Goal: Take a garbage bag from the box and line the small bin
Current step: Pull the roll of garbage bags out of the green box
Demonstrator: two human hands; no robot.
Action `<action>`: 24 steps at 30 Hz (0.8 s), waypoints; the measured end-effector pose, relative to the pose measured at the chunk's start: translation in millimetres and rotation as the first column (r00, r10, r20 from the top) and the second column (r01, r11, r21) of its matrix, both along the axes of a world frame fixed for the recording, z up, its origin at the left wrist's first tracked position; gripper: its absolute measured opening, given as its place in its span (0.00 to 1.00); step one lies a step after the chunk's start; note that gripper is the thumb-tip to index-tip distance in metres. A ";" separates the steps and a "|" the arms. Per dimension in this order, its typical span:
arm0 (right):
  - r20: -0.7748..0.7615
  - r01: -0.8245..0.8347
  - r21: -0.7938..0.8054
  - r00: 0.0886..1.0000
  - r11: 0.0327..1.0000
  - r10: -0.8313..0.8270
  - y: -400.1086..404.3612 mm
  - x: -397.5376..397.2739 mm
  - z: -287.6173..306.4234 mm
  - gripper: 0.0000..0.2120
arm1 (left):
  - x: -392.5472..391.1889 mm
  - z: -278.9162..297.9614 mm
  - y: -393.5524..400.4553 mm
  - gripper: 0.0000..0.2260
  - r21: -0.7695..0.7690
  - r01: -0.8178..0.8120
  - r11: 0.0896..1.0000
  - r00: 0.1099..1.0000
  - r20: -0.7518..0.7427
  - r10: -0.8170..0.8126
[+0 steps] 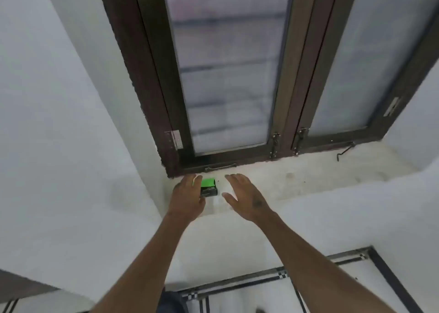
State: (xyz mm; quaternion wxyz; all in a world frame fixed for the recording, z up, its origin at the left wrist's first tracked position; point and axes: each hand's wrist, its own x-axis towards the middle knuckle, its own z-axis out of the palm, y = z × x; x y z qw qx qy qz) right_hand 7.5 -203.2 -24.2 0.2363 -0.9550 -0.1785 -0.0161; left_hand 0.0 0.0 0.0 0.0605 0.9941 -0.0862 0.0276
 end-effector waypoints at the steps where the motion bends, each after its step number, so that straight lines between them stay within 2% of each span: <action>1: -0.024 -0.014 0.023 1.000 1.000 0.015 3.3 7.0 -8.7 0.29 | 5.6 -4.3 0.2 0.29 0.024 -0.002 1.000 0.999 -0.049 0.003; 5: -0.113 -0.074 0.097 0.990 0.993 0.085 13.6 40.2 -36.3 0.33 | 24.2 -21.8 1.0 0.32 0.046 -0.078 0.996 0.987 -0.138 0.084; 8: -0.128 -0.120 0.169 0.981 0.978 0.143 19.9 55.1 -45.6 0.35 | 30.7 -27.3 -0.9 0.27 0.015 -0.112 0.994 0.989 -0.097 0.113; 11: -0.092 -0.141 0.252 0.981 0.957 0.169 18.2 63.6 -49.7 0.30 | 35.4 -27.6 -3.1 0.24 -0.014 -0.152 0.988 0.983 -0.109 0.149; 15: -0.120 -0.150 0.301 0.974 0.942 0.194 -3.5 71.2 -49.2 0.24 | 33.0 -28.1 0.6 0.26 -0.117 -0.187 0.975 0.970 -0.176 0.165; 19: -0.129 -0.025 0.300 0.989 0.953 0.067 -27.2 72.9 -52.9 0.18 | 38.2 -17.9 0.6 0.27 -0.256 -0.174 0.951 0.970 -0.211 0.121; 22: -0.181 0.108 0.302 0.982 0.947 -0.054 -35.0 66.6 -50.0 0.22 | 47.1 -4.3 -4.9 0.26 -0.112 -0.070 0.991 0.988 -0.143 0.053; 24: -0.255 0.126 0.383 0.967 0.915 -0.026 -33.9 60.6 -48.5 0.26 | 55.4 9.6 -13.6 0.26 0.065 0.013 0.998 0.997 -0.081 -0.008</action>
